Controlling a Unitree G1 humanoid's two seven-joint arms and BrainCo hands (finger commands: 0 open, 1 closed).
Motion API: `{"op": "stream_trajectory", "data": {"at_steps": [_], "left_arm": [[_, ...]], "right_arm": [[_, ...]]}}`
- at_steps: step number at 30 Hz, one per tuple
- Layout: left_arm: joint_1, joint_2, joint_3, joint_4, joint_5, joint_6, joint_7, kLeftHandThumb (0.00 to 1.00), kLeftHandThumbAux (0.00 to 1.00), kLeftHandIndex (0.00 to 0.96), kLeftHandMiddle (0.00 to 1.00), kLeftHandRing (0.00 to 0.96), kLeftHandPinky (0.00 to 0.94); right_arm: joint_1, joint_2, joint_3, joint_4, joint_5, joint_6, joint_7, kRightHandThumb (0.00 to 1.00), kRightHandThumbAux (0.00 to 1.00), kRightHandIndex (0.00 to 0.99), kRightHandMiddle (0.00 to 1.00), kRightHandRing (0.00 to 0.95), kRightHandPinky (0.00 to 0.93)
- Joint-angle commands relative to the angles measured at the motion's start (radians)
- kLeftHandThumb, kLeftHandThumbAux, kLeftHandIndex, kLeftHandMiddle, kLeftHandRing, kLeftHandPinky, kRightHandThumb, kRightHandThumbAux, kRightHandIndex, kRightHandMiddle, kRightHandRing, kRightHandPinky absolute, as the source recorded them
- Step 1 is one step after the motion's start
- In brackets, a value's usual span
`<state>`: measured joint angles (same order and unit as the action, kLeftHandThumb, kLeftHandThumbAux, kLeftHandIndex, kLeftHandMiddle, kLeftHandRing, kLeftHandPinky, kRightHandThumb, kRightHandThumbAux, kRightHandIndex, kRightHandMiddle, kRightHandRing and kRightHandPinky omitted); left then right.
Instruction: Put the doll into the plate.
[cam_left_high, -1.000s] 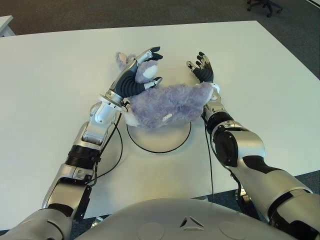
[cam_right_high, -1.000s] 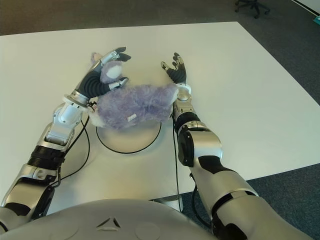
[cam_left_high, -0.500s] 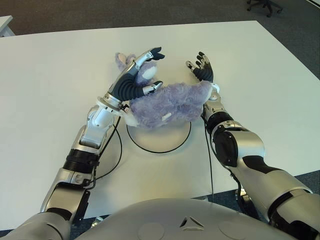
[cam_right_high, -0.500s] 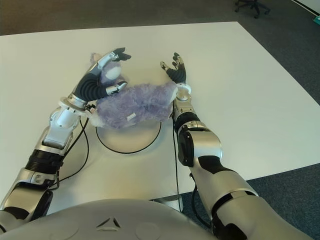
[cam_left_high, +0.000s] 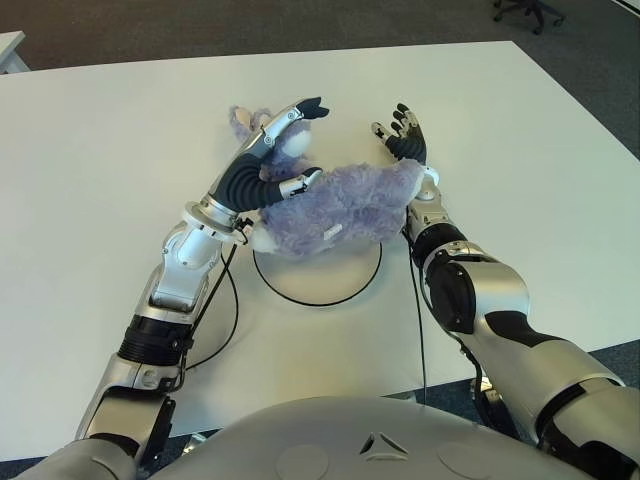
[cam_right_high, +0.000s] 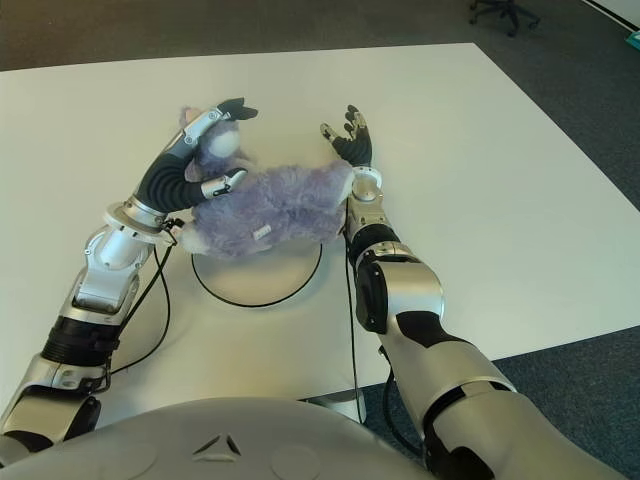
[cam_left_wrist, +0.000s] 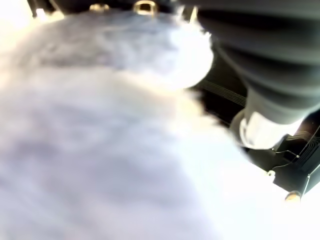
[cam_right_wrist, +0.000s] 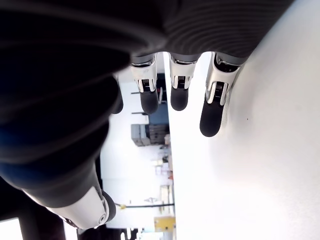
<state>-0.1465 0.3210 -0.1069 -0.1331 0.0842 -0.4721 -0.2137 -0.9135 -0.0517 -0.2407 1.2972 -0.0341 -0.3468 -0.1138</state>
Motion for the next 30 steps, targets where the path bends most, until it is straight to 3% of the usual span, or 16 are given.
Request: {"op": "stream_trajectory", "data": {"at_steps": [1, 21, 30], "left_arm": [[0.032, 0.013, 0.000, -0.043, -0.079, 0.049, -0.065, 0.410, 0.491, 0.000, 0.144, 0.095, 0.000], [0.063, 0.015, 0.016, -0.124, -0.281, 0.107, -0.208, 0.474, 0.491, 0.000, 0.136, 0.079, 0.000], [0.071, 0.005, 0.044, -0.161, -0.313, 0.146, -0.210, 0.458, 0.506, 0.008, 0.145, 0.113, 0.034]], "right_arm": [[0.048, 0.019, 0.003, 0.042, 0.001, 0.053, -0.003, 0.377, 0.794, 0.055, 0.011, 0.000, 0.000], [0.048, 0.017, 0.004, 0.043, 0.002, 0.058, -0.006, 0.351, 0.788, 0.069, 0.004, 0.000, 0.000], [0.048, 0.015, 0.002, 0.043, 0.004, 0.059, -0.001, 0.341, 0.786, 0.062, 0.001, 0.000, 0.000]]}}
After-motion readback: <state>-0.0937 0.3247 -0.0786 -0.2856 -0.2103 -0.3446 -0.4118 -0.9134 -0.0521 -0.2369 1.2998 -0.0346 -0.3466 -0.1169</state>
